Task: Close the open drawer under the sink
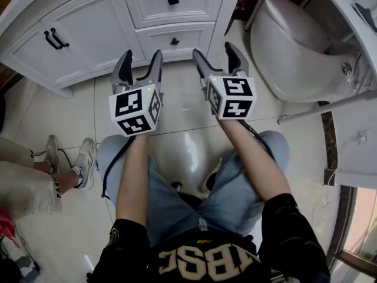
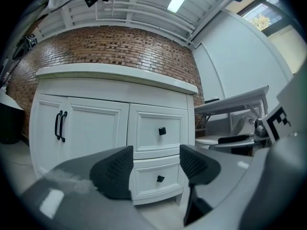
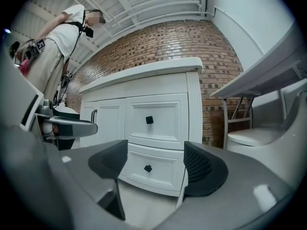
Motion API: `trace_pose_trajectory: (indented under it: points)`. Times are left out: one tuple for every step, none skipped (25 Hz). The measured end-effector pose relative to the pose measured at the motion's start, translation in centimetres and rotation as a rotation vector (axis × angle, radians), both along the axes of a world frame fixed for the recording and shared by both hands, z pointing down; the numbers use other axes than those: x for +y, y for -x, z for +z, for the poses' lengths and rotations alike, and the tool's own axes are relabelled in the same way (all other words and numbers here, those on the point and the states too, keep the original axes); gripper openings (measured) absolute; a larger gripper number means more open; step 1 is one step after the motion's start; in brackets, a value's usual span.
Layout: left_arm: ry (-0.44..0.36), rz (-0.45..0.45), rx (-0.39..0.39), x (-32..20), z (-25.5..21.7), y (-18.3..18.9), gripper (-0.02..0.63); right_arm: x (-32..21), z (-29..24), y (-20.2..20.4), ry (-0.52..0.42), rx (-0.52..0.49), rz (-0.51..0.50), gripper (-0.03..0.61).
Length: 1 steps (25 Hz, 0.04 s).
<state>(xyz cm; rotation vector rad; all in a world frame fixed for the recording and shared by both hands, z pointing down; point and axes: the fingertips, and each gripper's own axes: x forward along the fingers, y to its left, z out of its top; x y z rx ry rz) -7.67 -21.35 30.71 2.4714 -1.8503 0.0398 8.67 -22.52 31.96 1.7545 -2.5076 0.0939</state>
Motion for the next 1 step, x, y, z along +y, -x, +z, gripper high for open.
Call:
trace_pose_trajectory:
  points:
    - [-0.001,0.0,-0.002,-0.07,-0.01,-0.1,0.304,-0.07,0.07,-0.02,0.001,0.003,0.001,0.36]
